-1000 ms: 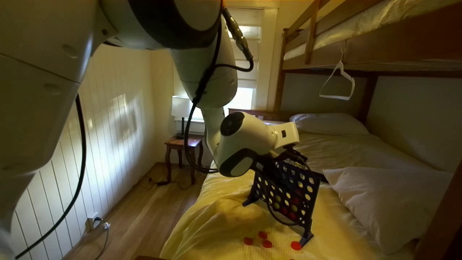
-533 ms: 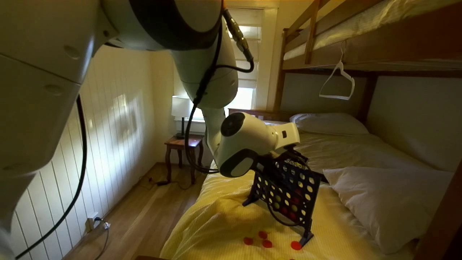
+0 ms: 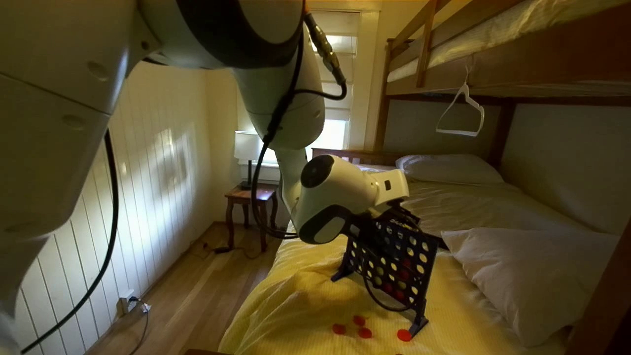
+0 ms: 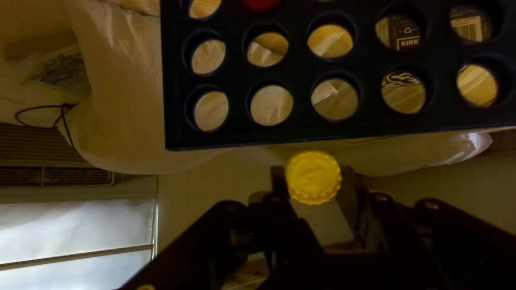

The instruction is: Put one yellow chip in the blue gameboard.

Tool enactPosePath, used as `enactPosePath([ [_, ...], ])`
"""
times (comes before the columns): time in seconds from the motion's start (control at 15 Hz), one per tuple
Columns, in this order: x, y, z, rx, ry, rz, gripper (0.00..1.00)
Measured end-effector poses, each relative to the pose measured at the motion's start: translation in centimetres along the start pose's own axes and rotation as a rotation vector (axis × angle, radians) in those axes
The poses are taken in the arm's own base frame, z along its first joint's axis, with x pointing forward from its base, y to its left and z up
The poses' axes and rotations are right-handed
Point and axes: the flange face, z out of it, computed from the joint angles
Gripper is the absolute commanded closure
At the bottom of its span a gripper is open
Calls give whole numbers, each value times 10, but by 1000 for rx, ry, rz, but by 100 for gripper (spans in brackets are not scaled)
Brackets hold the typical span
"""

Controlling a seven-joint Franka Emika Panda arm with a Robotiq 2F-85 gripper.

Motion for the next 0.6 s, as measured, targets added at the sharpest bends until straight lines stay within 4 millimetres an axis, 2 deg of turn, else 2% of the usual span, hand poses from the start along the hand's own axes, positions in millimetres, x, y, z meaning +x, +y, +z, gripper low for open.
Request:
enactPosePath([
  [0.6,-7,0,-5,-13,-2,-34,90],
])
